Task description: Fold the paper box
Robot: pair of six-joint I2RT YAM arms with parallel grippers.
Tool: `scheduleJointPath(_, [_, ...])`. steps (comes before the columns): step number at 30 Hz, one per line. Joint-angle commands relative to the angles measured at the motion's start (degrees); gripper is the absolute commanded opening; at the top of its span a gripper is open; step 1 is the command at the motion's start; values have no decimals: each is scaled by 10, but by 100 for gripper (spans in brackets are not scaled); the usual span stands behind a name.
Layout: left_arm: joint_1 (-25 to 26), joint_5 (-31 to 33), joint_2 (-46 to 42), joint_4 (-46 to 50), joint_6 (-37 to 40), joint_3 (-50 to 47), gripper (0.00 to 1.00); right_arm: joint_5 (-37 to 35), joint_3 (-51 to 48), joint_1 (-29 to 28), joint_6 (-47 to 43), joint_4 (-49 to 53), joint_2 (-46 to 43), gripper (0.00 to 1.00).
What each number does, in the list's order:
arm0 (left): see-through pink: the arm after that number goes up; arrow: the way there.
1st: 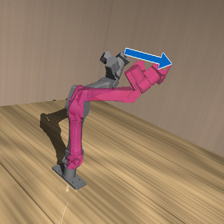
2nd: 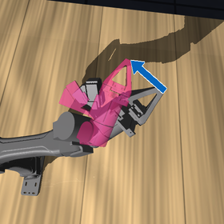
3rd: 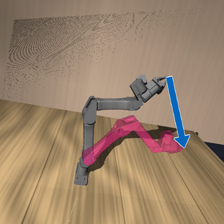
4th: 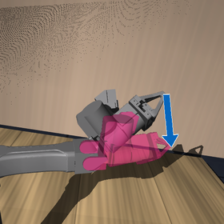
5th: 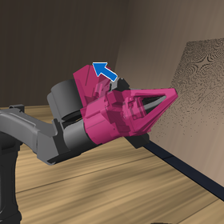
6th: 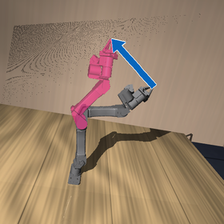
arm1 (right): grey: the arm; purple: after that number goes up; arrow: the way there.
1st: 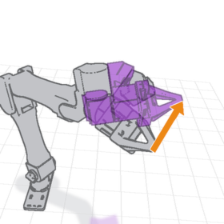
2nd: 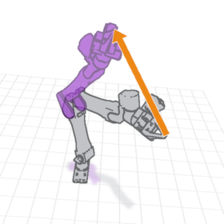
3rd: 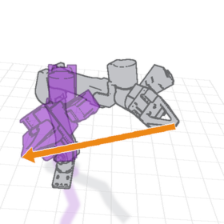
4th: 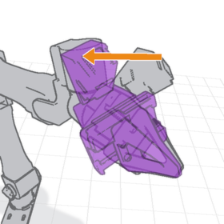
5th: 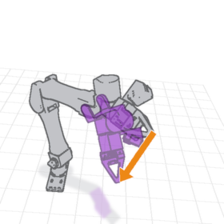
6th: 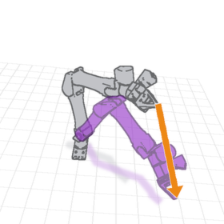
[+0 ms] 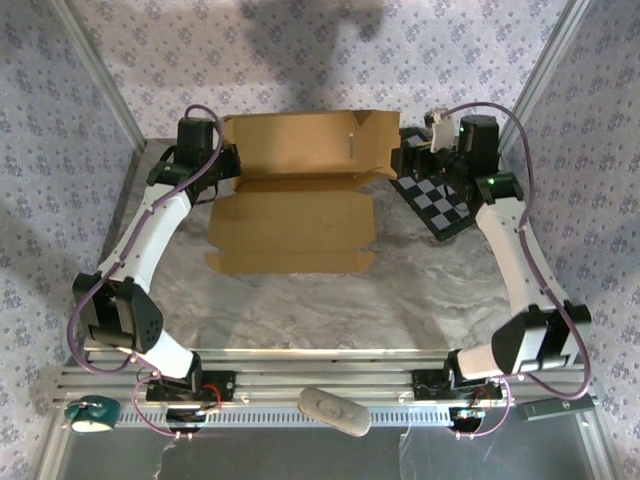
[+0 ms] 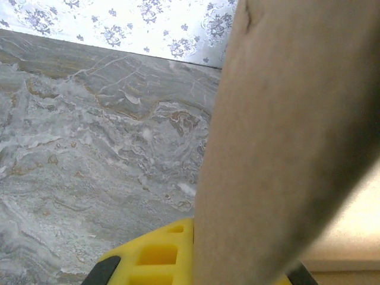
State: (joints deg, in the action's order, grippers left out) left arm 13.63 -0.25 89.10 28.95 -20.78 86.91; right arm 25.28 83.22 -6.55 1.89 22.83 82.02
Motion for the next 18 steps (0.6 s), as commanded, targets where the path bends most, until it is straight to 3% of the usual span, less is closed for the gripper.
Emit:
scheduleJointPath(1, [-2, -17, 2, -2, 4, 25, 0, 48, 40, 10, -60, -18, 30, 77])
scheduleJointPath(8, [-3, -21, 5, 1, 5, 30, 0, 112, 130, 1, -50, 18, 126, 69])
scheduleJointPath(16, [-4, -21, 5, 2, 1, 33, 0, 15, 174, -40, -56, 69, 171, 46])
scheduleJointPath(18, [-4, -21, 6, 3, 0, 33, 0, -32, 171, -53, -51, 68, 167, 34])
